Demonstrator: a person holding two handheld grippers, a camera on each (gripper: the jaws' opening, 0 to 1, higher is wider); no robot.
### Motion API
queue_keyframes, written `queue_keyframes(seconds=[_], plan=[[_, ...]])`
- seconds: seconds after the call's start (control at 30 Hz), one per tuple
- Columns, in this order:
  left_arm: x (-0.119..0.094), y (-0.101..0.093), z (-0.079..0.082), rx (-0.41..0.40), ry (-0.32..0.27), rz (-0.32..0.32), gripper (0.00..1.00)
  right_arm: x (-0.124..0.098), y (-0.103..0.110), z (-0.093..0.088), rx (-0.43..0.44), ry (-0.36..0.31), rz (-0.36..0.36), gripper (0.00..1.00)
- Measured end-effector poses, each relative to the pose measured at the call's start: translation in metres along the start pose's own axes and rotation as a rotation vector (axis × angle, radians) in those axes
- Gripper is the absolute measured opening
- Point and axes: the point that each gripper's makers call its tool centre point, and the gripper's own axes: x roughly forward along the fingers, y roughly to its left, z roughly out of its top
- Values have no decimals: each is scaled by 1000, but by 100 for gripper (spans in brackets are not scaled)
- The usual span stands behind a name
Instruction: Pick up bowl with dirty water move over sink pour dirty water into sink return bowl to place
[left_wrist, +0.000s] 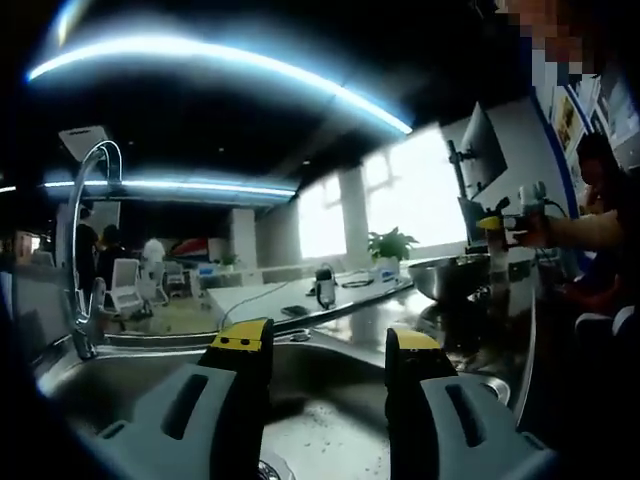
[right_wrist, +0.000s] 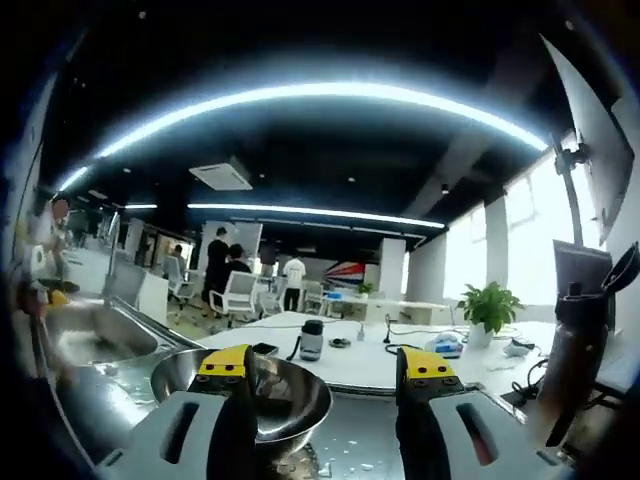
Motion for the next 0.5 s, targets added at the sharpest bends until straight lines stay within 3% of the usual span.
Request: queue_keyframes(seconds=[0.1,0.27,0.33,0.5], plan=[[0,0,0,2,2,3,39,-7,-12,-21,32,58,-30,48],[0,2,-1,1,4,12,39,-21,-36,-32,161,-23,-146,44],[0,4,-1,-3,2,16,39,-26,-44,-37,161,-39,-182,42],[0,5,0,-18,-5,19,39,-31,-44,-55,130,-27,-186,42]])
